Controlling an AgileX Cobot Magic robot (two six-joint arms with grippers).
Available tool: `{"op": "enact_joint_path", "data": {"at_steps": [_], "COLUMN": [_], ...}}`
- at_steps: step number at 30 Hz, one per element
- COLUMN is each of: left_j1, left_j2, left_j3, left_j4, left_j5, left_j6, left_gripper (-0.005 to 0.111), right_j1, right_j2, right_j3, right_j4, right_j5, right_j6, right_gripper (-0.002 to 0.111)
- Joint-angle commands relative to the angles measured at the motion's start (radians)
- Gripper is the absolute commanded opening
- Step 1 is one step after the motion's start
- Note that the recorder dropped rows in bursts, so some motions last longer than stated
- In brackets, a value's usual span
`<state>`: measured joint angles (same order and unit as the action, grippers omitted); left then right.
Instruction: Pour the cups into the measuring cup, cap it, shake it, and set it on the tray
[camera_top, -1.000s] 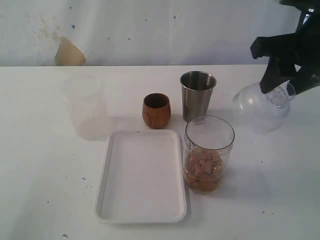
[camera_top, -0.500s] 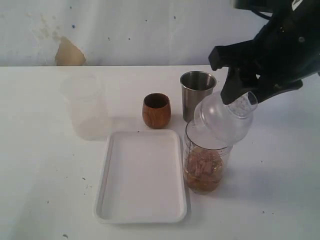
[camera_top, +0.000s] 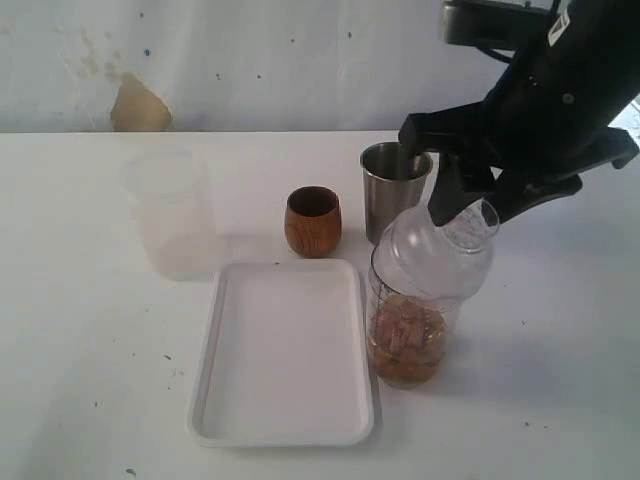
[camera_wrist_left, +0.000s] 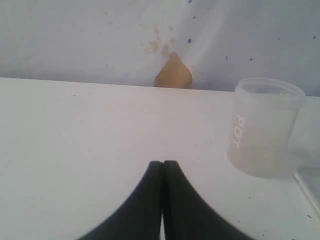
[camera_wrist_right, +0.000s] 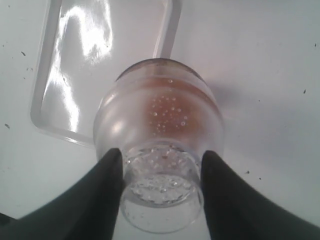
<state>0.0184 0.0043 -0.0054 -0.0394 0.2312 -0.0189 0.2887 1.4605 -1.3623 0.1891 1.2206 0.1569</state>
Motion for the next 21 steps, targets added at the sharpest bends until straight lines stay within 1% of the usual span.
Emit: {"op": "enact_joint_path", "data": {"at_steps": [1, 16, 21], "left_j1": [-0.001, -0.001, -0.001], "left_j2": [-0.004, -0.004, -0.004], "left_j3": [0.005, 0.005, 0.005], "left_j4": [0.002, 0.002, 0.002], "left_j5": [0.002, 0.002, 0.002], "left_j6": [0.0, 0.0, 0.0], "left_gripper": [0.0, 0.0, 0.0], "right_j1": [0.001, 0.001, 0.001], "right_j2": [0.009, 0.017, 0.017], "right_j3": [0.004, 0.004, 0.004], "right_j4": [-0.004, -0.004, -0.004], "right_j5": [0.0, 0.0, -0.035], "right_j6": [0.004, 0.003, 0.003], "right_gripper": [0.0, 0.0, 0.0]}}
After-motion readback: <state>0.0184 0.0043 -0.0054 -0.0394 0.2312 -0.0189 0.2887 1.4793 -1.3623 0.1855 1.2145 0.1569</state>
